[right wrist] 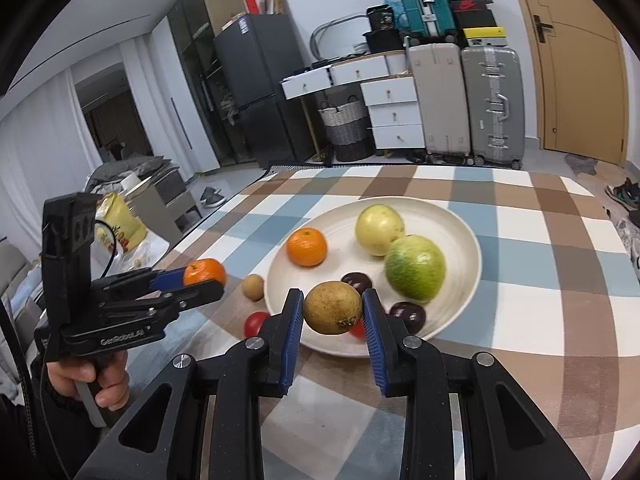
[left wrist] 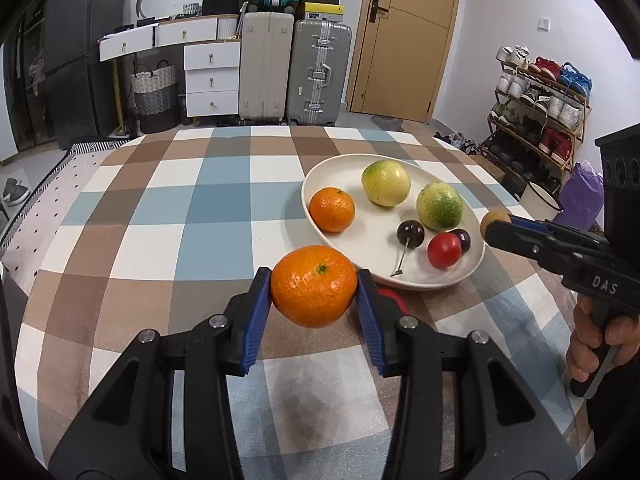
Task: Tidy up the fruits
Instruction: 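Carry the mandarin and brown fruit over the cream plate with both tools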
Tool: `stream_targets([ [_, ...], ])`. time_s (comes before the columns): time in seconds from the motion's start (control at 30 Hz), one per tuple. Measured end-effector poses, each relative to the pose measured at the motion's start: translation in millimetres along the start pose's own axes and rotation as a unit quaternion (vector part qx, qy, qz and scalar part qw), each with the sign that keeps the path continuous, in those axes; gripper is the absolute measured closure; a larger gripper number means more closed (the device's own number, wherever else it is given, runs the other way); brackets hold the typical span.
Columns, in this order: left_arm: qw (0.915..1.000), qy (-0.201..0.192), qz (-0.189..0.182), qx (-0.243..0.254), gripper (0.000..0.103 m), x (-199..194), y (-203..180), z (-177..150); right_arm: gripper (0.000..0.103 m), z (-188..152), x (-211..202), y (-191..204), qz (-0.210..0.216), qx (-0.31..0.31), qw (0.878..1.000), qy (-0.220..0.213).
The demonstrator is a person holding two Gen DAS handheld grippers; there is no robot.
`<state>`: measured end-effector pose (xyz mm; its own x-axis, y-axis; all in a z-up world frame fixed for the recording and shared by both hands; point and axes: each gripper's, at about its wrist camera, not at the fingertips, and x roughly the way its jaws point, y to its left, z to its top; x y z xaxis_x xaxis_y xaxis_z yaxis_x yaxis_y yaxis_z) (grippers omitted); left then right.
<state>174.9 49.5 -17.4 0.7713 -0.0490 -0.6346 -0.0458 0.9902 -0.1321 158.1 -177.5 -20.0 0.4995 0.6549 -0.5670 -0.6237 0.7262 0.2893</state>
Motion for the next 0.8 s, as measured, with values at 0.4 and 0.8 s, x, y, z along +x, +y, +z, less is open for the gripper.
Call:
stream_targets([
  [0.4, 0.9997, -0.003, -0.018, 0.019, 0.064, 12, -29, 13, 0.073, 2, -7, -24, -0.032, 0.026, 0.999, -0.011],
  [0.8, 0.9990, -0.007, -0.023, 0.037, 0.064, 39, -51, 33, 0.073, 2, 1, -44, -0.051, 0.052, 0.997, 0.001],
])
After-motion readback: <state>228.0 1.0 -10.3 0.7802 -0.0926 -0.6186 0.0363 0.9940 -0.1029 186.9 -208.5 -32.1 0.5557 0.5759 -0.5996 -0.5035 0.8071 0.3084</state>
